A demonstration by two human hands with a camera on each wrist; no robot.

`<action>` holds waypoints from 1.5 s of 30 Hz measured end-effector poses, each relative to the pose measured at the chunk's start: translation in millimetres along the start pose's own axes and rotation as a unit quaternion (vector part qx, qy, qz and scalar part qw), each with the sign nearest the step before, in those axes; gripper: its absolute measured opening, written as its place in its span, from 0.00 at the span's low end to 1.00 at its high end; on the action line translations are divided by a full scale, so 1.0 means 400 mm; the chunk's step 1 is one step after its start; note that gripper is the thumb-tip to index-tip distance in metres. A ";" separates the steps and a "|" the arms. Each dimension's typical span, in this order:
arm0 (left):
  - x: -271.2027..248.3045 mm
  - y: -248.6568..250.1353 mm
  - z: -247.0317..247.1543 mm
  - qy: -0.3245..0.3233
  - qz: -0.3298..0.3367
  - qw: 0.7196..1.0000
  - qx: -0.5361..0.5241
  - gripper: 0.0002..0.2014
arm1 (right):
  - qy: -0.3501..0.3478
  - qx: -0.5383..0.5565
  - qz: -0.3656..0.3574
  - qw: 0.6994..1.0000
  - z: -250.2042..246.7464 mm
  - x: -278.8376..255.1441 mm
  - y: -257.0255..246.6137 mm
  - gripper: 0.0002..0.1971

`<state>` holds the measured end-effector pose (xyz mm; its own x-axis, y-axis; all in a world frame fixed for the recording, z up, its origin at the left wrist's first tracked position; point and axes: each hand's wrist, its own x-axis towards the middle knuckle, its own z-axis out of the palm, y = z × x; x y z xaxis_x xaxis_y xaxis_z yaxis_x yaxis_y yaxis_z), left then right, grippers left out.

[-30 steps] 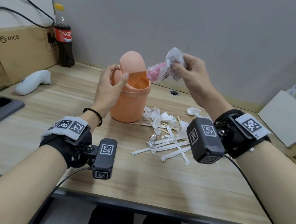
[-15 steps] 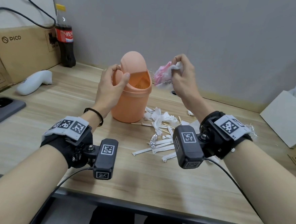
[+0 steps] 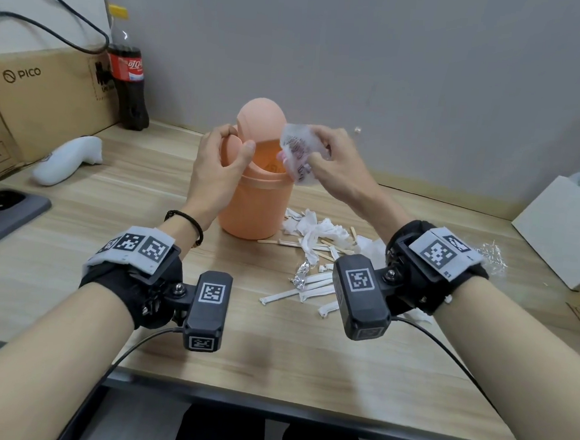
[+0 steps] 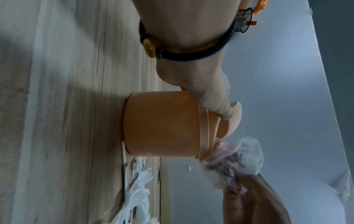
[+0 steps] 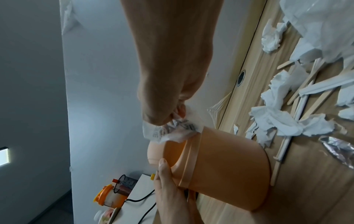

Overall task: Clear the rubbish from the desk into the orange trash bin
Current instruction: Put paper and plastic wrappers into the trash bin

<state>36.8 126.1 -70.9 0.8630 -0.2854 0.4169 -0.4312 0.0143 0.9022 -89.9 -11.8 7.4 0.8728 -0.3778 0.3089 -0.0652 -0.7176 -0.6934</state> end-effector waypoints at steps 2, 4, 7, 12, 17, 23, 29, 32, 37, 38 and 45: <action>0.000 0.000 0.000 0.002 0.000 1.000 -0.002 0.19 | -0.005 -0.014 -0.015 1.000 0.006 -0.010 0.005 0.26; 0.000 0.001 0.000 0.001 0.001 1.000 -0.001 0.19 | -0.008 0.010 -0.018 1.000 0.002 -0.026 0.001 0.21; 0.000 0.001 -0.001 0.000 0.003 1.000 0.000 0.19 | -0.011 0.049 -0.006 0.999 0.003 -0.034 0.015 0.18; 0.002 -0.002 -0.001 0.001 0.005 1.000 -0.002 0.19 | -0.024 0.043 0.018 0.999 0.018 -0.032 0.031 0.16; 0.000 0.001 0.000 0.000 0.001 1.000 -0.001 0.21 | 0.042 0.046 0.059 0.996 0.000 -0.022 0.045 0.13; -0.002 0.003 -0.001 0.001 0.001 1.000 -0.001 0.21 | 0.207 0.020 -0.023 0.978 -0.009 0.008 0.025 0.11; -0.003 0.005 -0.001 0.001 0.001 1.000 0.001 0.18 | 0.153 -0.008 -0.103 0.983 0.042 -0.011 0.028 0.08; 0.000 0.001 -0.001 0.002 -0.002 1.000 0.000 0.19 | 0.105 -0.084 -0.131 0.982 0.052 -0.011 0.021 0.09; 0.002 0.001 0.001 0.007 -0.006 1.000 -0.006 0.19 | -0.050 -0.191 -0.125 0.972 0.045 -0.012 -0.018 0.11; 0.002 0.001 0.001 0.007 -0.005 1.000 -0.006 0.20 | -0.062 -0.174 -0.115 0.976 0.044 -0.015 -0.019 0.12; 0.004 -0.002 0.000 0.000 -0.013 1.000 -0.005 0.22 | 0.136 -0.047 -0.139 0.980 0.038 -0.008 0.017 0.20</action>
<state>38.6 125.5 -71.0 0.8735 -0.2868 0.3933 -0.4062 0.0157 0.9136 -86.0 -6.7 -8.2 0.7027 -0.2932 0.6482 0.1004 -0.8612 -0.4983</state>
